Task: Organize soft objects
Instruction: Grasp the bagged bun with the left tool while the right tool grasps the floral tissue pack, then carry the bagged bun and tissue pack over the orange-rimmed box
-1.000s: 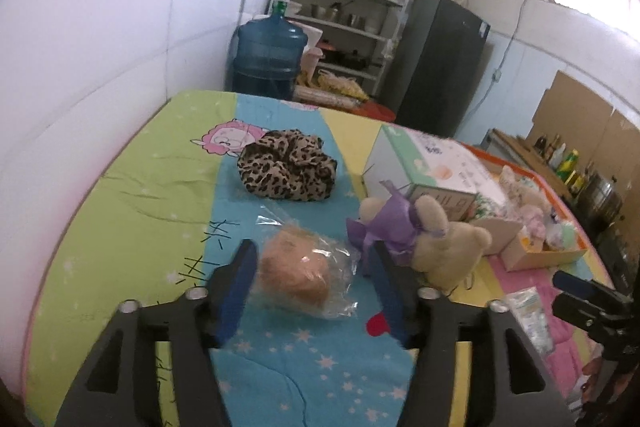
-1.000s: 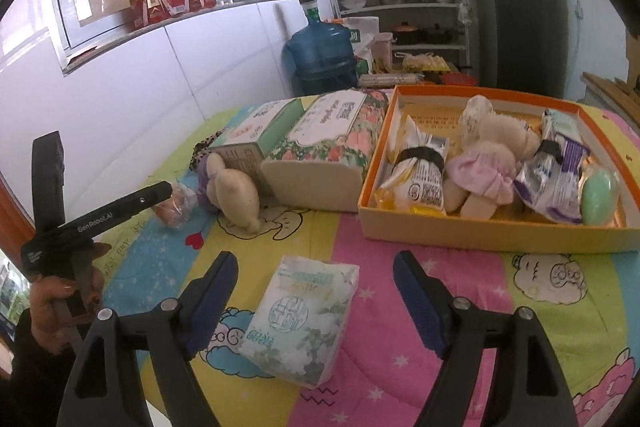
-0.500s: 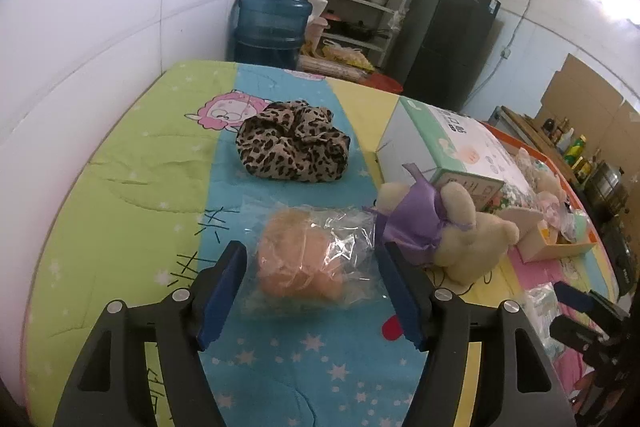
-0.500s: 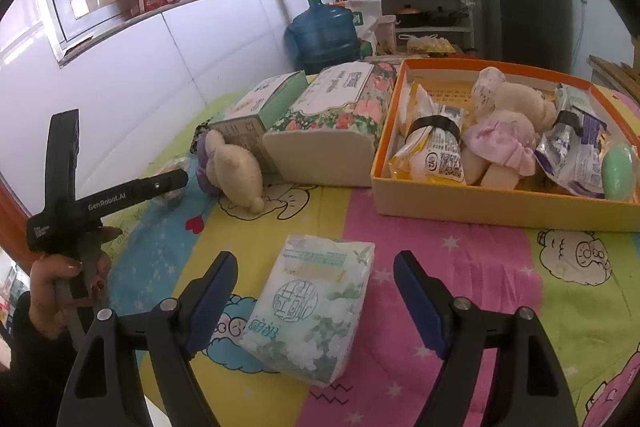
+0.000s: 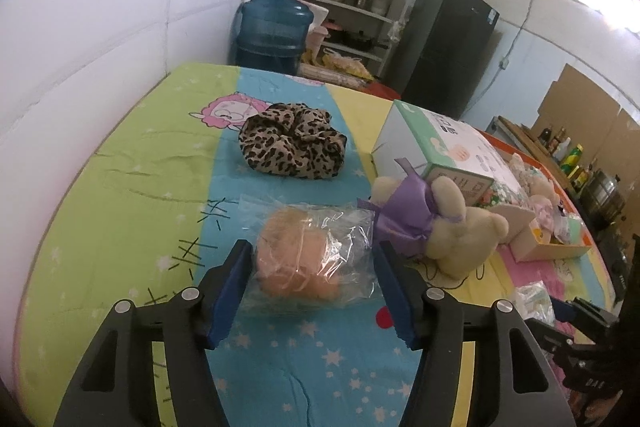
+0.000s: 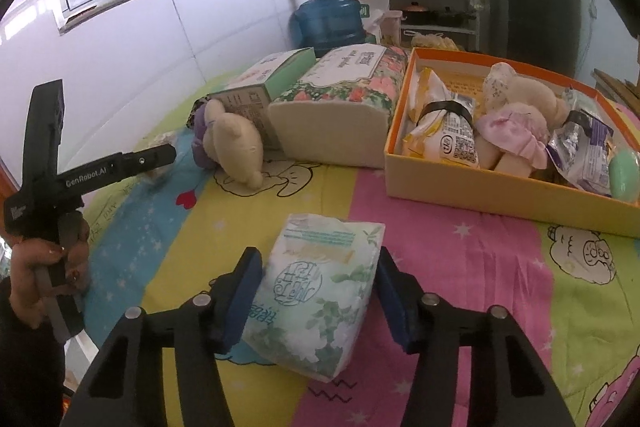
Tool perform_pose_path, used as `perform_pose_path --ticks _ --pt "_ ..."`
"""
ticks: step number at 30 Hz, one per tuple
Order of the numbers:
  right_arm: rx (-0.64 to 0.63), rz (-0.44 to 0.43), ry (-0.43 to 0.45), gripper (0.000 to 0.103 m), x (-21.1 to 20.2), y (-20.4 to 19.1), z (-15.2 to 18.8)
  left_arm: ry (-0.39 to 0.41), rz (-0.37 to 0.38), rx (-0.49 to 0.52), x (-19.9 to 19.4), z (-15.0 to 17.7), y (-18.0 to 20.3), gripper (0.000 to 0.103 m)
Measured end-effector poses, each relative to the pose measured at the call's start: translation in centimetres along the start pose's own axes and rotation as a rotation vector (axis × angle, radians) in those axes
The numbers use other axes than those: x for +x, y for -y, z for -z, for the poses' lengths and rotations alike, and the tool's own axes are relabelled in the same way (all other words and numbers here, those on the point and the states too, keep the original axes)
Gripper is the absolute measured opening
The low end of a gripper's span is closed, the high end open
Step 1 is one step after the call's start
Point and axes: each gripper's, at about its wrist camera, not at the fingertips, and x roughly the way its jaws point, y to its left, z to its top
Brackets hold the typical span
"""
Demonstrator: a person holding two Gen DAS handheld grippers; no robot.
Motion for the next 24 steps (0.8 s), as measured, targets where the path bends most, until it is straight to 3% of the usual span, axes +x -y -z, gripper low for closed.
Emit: perform_pose_path --ticks 11,24 --pt "-0.013 -0.009 0.030 0.051 -0.8 -0.3 0.0 0.096 0.036 0.009 -3.9 2.0 0.8 0.063" --pt "-0.026 -0.017 0.081 0.049 -2.7 -0.5 -0.6 0.174 0.086 0.060 -7.9 2.2 3.5 0.063"
